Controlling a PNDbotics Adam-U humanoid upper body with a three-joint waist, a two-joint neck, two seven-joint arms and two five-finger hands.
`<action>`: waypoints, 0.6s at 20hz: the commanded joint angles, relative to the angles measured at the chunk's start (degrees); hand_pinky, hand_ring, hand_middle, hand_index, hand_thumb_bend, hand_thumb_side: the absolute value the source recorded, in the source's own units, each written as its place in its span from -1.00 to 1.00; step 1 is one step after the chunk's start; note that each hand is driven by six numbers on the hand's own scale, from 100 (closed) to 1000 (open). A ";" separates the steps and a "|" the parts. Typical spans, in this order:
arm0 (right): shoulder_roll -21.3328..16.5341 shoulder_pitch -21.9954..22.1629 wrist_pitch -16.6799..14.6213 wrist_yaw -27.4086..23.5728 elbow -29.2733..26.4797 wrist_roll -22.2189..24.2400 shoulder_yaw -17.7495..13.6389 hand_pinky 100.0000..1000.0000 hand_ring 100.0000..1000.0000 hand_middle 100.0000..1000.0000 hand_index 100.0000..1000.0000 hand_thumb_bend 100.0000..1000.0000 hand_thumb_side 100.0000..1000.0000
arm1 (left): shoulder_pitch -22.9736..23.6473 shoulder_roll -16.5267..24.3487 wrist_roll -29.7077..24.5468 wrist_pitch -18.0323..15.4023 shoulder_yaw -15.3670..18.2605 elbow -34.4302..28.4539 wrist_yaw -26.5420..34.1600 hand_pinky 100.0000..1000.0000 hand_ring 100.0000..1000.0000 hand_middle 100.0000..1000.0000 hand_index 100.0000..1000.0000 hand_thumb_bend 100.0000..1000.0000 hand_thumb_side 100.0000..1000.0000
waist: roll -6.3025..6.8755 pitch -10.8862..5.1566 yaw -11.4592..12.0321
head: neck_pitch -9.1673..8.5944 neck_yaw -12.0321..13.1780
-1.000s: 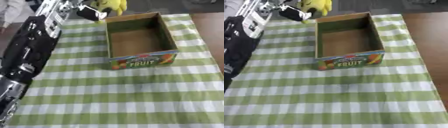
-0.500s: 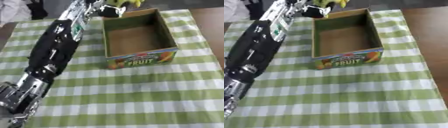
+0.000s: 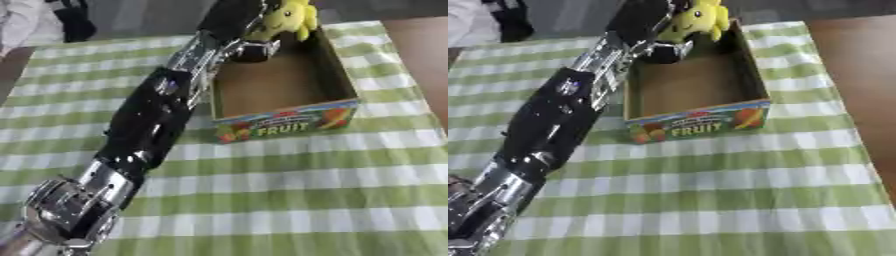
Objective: Pick up objects on the table and place them in the box.
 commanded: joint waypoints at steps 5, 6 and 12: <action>-0.22 -0.62 0.11 -0.41 -1.10 0.15 -0.11 0.54 0.67 0.08 0.68 -1.00 0.48 | -0.33 0.53 -3.61 -1.32 0.14 0.66 -4.33 0.49 0.58 0.47 0.77 -0.75 -0.06 | -0.14 -1.15 0.02 | -0.72 -0.01; -0.21 -0.60 0.12 -0.41 -1.10 0.14 -0.11 0.54 0.67 0.08 0.68 -1.00 0.48 | -0.24 0.56 -4.79 -1.37 0.20 0.66 -4.91 0.60 0.66 0.55 0.86 -0.54 0.12 | -0.14 -1.17 0.03 | -0.71 -0.02; -0.19 -0.54 0.24 -0.47 -1.10 0.08 -0.14 0.54 0.67 0.08 0.68 -1.00 0.48 | 0.24 0.67 -10.82 -1.20 0.47 0.55 -7.43 0.76 0.80 0.71 0.97 -0.33 0.30 | -0.27 -1.22 0.15 | -0.47 -0.02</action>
